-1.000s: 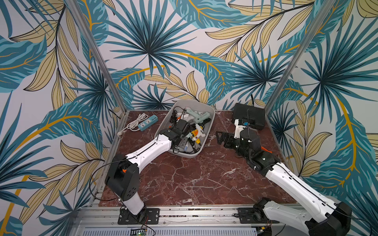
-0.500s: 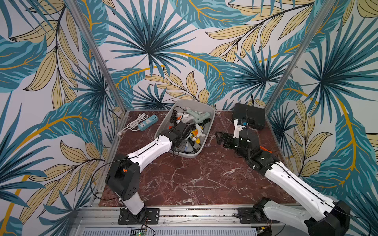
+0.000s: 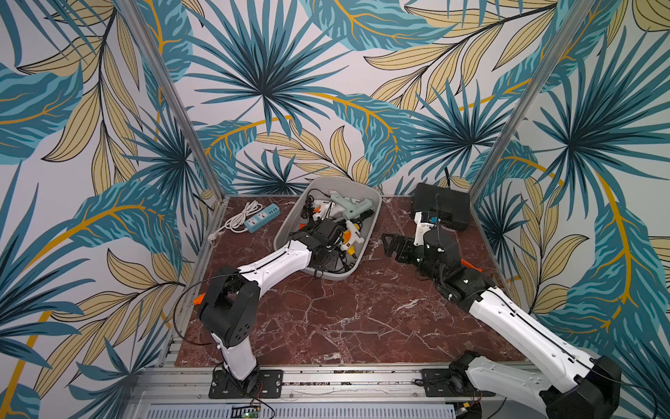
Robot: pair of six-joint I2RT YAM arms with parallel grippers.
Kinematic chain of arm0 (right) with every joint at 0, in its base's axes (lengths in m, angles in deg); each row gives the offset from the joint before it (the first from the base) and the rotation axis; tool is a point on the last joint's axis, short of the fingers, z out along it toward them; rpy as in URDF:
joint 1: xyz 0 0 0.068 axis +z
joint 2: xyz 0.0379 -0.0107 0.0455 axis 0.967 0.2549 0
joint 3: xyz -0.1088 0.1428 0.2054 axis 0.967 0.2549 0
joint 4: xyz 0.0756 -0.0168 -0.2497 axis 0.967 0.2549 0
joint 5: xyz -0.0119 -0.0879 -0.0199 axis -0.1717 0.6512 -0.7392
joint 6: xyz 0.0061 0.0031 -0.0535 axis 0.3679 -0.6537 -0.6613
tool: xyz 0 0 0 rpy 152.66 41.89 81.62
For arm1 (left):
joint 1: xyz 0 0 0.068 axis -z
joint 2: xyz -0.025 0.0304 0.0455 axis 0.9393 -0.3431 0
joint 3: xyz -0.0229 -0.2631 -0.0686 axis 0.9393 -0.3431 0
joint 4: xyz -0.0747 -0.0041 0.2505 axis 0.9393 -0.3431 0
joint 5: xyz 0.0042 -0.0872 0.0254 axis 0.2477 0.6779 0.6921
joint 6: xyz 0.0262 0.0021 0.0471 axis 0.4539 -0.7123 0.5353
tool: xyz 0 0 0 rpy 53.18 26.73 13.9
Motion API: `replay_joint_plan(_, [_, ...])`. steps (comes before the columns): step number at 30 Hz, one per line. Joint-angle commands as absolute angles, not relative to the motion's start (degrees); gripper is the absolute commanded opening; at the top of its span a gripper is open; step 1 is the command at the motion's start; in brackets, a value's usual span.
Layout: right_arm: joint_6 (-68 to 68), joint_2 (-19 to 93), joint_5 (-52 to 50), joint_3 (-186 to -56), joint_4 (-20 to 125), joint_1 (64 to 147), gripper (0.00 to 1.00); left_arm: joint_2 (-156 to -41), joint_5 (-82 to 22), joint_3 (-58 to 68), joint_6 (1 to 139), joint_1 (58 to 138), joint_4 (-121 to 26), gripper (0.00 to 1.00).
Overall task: Put the hot melt glue gun into the storage box
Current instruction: Place the hot melt adhesive gun in the storage box, then pick up the hot melt adhesive gun from the center of the board.
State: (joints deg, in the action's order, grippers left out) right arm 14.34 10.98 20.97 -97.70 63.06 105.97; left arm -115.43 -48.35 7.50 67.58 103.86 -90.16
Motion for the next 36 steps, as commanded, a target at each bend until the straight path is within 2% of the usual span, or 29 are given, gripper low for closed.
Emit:
replay_joint_plan(1, [14.48,11.02,21.54,-96.78,62.90,106.00,0.99,-116.41,-47.58,7.23,66.71,103.78,-87.32,0.14])
replay_joint_plan(6, [14.15,10.72,21.58,-97.13,63.40,106.05,1.00,-116.13,-46.18,6.33,65.41,102.48,-84.81,0.16])
replay_joint_plan(11, [13.10,9.91,22.15,-97.16,63.78,106.02,0.99,-113.80,-47.61,5.38,64.53,101.80,-84.10,0.23])
replay_joint_plan(15, [11.93,9.10,22.92,-97.22,64.24,106.01,0.99,-108.92,-49.85,3.57,63.00,100.81,-83.64,0.27])
replay_joint_plan(17, [11.33,8.71,23.61,-97.22,64.93,106.04,0.99,-105.50,-52.17,2.48,62.10,100.06,-83.79,0.34])
replay_joint_plan(20, [10.64,8.13,24.17,-97.31,65.27,105.98,1.00,-100.24,-55.69,0.42,60.25,98.52,-84.33,0.38])
replay_joint_plan(23, [9.96,7.40,24.55,-97.44,68.15,106.04,0.99,-94.39,-58.83,-3.64,57.98,95.34,-85.00,0.42])
replay_joint_plan(29, [8.96,6.68,25.77,-98.27,71.74,105.99,1.00,-83.03,-58.25,-12.85,52.63,84.80,-89.98,0.49])
replay_joint_plan(32, [8.92,6.79,26.24,-98.53,73.17,105.99,1.00,-77.51,-58.95,-17.51,50.56,80.76,-92.86,0.57])
replay_joint_plan(36, [8.85,7.89,26.13,-98.55,73.98,105.94,0.99,-71.47,-59.50,-22.11,48.33,75.22,-96.85,0.73])
